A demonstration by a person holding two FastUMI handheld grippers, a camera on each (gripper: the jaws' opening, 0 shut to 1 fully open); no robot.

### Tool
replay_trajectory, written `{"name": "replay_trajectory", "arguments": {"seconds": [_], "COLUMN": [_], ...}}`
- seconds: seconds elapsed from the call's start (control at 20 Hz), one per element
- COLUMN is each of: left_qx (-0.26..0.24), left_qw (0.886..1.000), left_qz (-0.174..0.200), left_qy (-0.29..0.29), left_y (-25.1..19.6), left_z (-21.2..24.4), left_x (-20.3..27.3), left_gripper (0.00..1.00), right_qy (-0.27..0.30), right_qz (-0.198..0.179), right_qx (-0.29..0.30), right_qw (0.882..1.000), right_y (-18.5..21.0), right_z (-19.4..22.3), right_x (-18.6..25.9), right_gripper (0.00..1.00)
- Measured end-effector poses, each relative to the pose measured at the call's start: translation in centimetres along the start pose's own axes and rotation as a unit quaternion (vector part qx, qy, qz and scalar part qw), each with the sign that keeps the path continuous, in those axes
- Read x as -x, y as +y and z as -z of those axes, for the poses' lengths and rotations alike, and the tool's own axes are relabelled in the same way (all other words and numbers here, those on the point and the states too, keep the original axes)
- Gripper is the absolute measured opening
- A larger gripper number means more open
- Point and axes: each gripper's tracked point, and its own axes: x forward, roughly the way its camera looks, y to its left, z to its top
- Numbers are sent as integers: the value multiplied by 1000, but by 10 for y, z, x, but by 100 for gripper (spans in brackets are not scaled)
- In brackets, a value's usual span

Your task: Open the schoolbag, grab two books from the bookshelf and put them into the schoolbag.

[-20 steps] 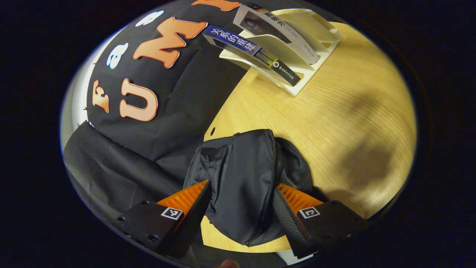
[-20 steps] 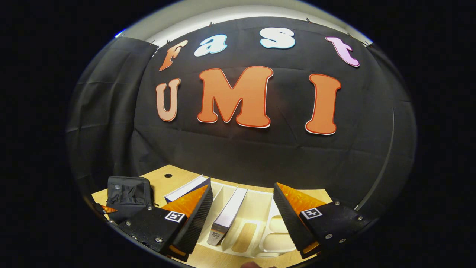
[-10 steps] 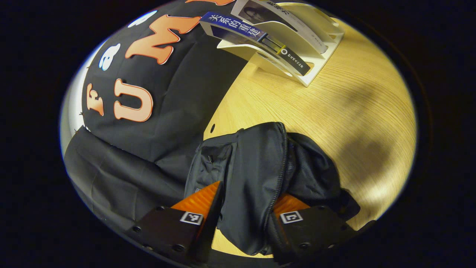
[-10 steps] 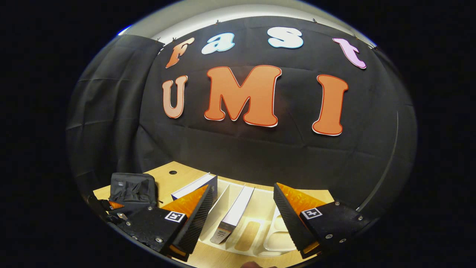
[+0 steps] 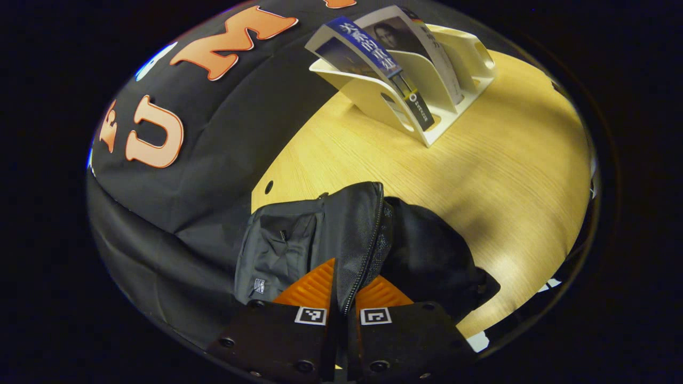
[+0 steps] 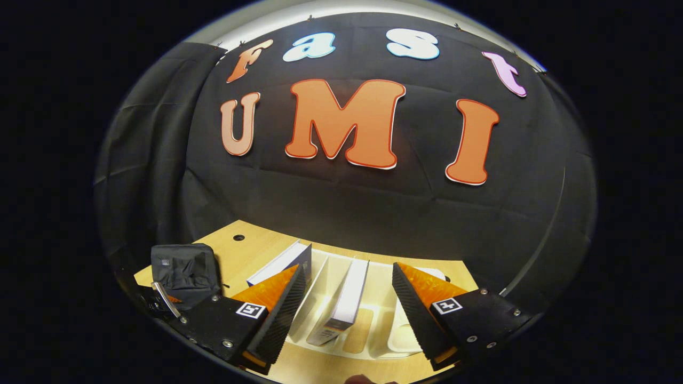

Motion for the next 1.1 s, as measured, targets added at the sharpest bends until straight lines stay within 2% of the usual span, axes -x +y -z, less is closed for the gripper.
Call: {"name": "replay_trajectory", "arguments": {"seconds": [0.1, 0.2, 0.3, 0.5, 0.75, 0.9, 1.1], "left_qx": [13, 18, 34, 54, 56, 67, 102], "left_qw": [999, 996, 993, 986, 976, 967, 952], "left_qz": [36, 89, 116, 161, 211, 244, 287], "left_qy": [-2, 3, 4, 3, 6, 10, 14], "left_y": [10, 13, 23, 46, 68, 81, 100], "left_z": [0, 1, -4, -10, -18, -22, -27], "left_x": [4, 6, 9, 18, 29, 31, 37], "left_gripper": [9, 8, 7, 7, 7, 7, 6], "right_qy": [19, 49, 67, 89, 139, 172, 209], "right_qz": [-5, -33, -35, -28, -42, -51, -44], "right_qx": [2, -1, -3, 6, -4, 1, 31], "right_qw": [1000, 998, 997, 996, 989, 984, 977], "right_y": [13, 35, 45, 57, 75, 85, 95], "right_z": [-1, 4, 3, -2, 5, 11, 15], "right_x": [-5, -7, -13, -23, -41, -55, -70], "right_gripper": [97, 98, 98, 97, 98, 98, 98]}}
